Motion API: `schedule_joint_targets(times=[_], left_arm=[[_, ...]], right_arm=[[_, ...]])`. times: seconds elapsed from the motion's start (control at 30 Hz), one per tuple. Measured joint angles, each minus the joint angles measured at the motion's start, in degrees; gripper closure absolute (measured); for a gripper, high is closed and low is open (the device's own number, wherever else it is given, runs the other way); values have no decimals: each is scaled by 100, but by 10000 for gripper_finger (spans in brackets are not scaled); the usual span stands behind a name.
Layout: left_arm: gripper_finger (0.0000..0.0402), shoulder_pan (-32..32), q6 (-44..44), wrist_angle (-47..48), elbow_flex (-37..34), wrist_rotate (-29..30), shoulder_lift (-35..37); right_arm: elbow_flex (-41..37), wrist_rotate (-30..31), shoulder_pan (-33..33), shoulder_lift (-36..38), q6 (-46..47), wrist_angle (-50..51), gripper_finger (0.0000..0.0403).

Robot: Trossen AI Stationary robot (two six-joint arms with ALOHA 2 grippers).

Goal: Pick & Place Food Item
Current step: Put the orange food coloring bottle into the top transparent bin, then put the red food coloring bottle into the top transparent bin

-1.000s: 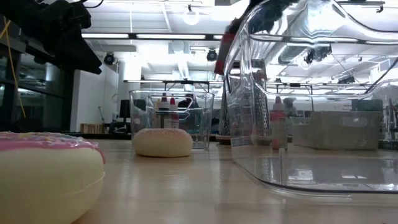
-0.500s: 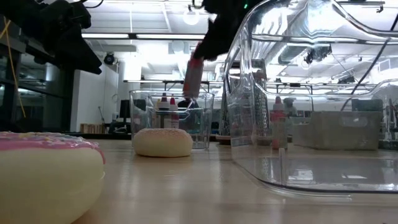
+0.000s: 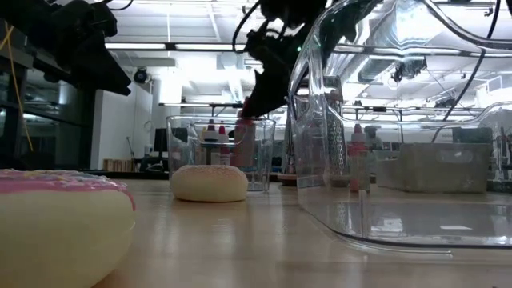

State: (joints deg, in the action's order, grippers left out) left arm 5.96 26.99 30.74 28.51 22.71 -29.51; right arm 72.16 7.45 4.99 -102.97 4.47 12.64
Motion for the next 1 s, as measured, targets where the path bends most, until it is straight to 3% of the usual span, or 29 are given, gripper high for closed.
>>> schedule_joint_targets(times=[0.33, 0.63, 1.0], left_arm=[[228, -2, 1, 4, 0, -1, 1], [228, -1, -1, 2, 0, 0, 1], [228, 0, 0, 1, 0, 1, 1]], right_arm=[[0, -40, 0, -172, 24, -162, 300], [0, -40, 0, -172, 29, -107, 268], [0, -40, 0, -167, 29, -112, 271]])
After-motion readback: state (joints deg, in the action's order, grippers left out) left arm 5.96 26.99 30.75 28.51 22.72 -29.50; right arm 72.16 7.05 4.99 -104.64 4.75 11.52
